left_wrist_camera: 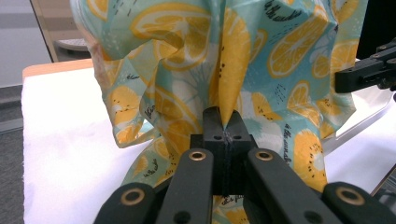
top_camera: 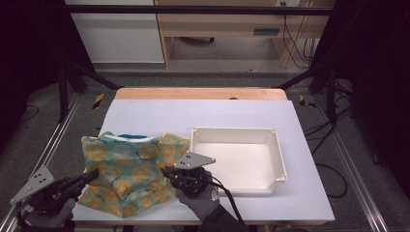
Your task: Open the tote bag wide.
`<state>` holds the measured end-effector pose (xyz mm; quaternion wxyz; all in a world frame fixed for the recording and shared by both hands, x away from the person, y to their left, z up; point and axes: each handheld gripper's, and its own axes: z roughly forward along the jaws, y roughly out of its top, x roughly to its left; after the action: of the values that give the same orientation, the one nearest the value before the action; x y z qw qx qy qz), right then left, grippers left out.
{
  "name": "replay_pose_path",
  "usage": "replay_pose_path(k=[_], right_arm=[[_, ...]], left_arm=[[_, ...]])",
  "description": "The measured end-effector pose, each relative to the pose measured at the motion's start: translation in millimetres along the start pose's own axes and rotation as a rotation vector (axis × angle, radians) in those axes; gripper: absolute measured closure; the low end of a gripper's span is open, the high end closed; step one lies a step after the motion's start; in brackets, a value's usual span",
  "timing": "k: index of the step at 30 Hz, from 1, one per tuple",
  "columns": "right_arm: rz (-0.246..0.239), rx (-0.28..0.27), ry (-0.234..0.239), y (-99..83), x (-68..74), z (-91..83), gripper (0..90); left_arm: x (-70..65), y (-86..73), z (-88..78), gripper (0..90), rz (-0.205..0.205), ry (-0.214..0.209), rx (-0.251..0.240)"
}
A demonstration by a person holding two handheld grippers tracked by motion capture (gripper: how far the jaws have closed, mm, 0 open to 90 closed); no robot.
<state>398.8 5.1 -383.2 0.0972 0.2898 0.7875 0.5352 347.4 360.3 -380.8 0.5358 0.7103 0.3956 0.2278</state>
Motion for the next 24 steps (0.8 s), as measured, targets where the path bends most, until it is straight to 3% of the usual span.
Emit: replay_pose_path(k=[5, 11, 15, 17, 20, 24], right_arm=[[-0.007, -0.038, 0.018, 6.6, 0.1, -8.4, 76.5], [-0.028, -0.141, -0.01, 25.4, -3.7, -33.3, 60.9], [-0.038, -0.162, -0.034, 39.4, -5.1, -35.7, 54.9], [-0.04, -0.156, -0.034, 43.9, -3.9, -30.9, 55.5], [-0.035, -0.121, -0.027, 46.4, -2.3, -21.6, 65.4], [-0.039, -0.088, -0.038, 45.1, -0.9, -16.9, 88.2]], left_arm=[[0.5, 0.0, 0.2, 90.0, -0.002, 0.0, 0.001], [0.7, -0.1, 0.7, 90.0, -0.001, 0.001, 0.005], [1.0, 0.0, 0.9, 90.0, -0.002, 0.003, 0.003], [1.4, 0.1, 0.4, 89.9, -0.005, 0.007, 0.0], [1.5, 1.0, -0.5, 89.7, -0.008, 0.008, -0.01], [1.5, 4.8, -3.4, 81.9, -0.018, 0.013, -0.026]])
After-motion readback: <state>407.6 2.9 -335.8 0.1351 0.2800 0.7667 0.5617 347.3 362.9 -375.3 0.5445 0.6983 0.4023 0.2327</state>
